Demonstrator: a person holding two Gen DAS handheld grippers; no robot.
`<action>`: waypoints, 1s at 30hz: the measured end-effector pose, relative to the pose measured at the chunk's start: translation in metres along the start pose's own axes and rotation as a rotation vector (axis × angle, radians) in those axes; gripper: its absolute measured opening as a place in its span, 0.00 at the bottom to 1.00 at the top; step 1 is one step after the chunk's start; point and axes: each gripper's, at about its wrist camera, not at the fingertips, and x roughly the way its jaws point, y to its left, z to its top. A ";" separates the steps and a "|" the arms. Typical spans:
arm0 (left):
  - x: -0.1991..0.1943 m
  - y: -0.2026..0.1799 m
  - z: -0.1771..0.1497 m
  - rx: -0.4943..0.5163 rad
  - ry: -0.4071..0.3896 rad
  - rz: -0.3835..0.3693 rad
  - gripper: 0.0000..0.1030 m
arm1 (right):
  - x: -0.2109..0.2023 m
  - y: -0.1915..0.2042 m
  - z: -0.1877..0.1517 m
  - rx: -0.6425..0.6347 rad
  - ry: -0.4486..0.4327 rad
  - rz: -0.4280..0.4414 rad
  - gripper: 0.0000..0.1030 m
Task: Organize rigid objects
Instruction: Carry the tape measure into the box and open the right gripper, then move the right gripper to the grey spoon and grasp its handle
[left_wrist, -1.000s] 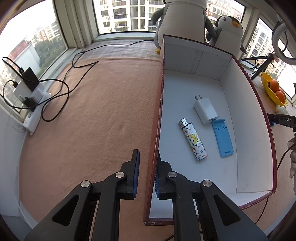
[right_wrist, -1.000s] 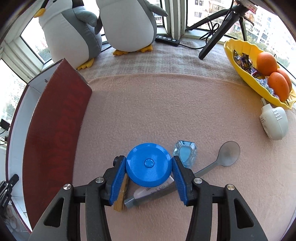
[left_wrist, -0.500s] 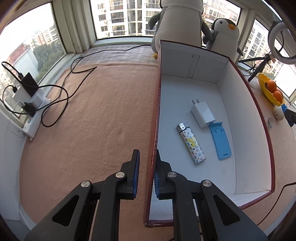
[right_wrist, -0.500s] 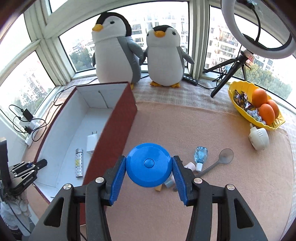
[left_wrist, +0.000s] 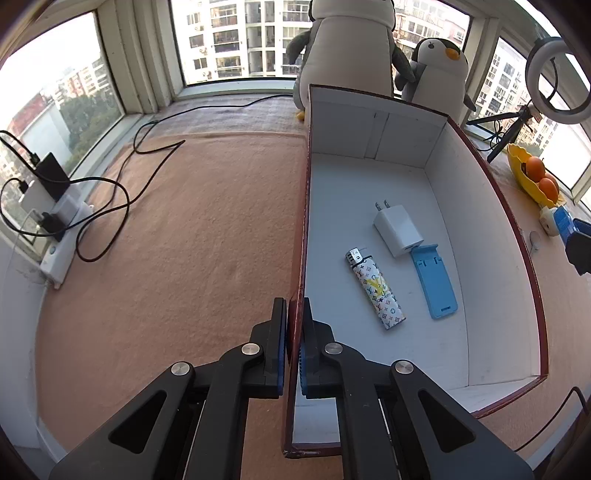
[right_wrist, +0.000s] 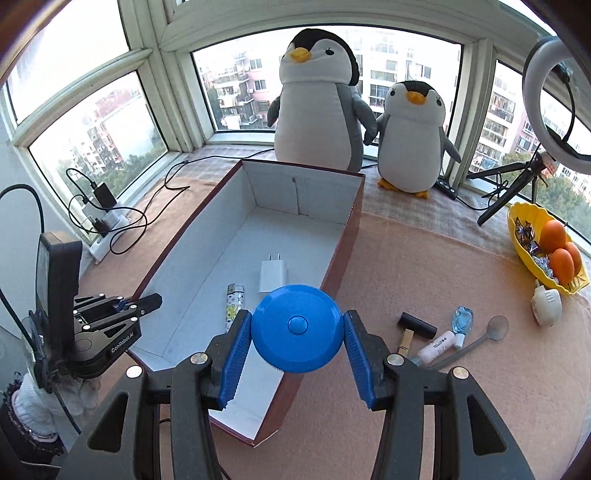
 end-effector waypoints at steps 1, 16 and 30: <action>0.000 0.000 0.000 0.000 -0.001 -0.001 0.04 | 0.001 0.003 -0.001 -0.003 0.001 0.002 0.45; 0.000 0.002 0.000 0.000 -0.010 -0.011 0.04 | 0.010 0.030 -0.002 -0.041 0.015 -0.002 0.45; 0.002 0.000 0.000 0.006 -0.005 -0.007 0.04 | 0.021 0.046 -0.006 -0.093 0.030 -0.011 0.63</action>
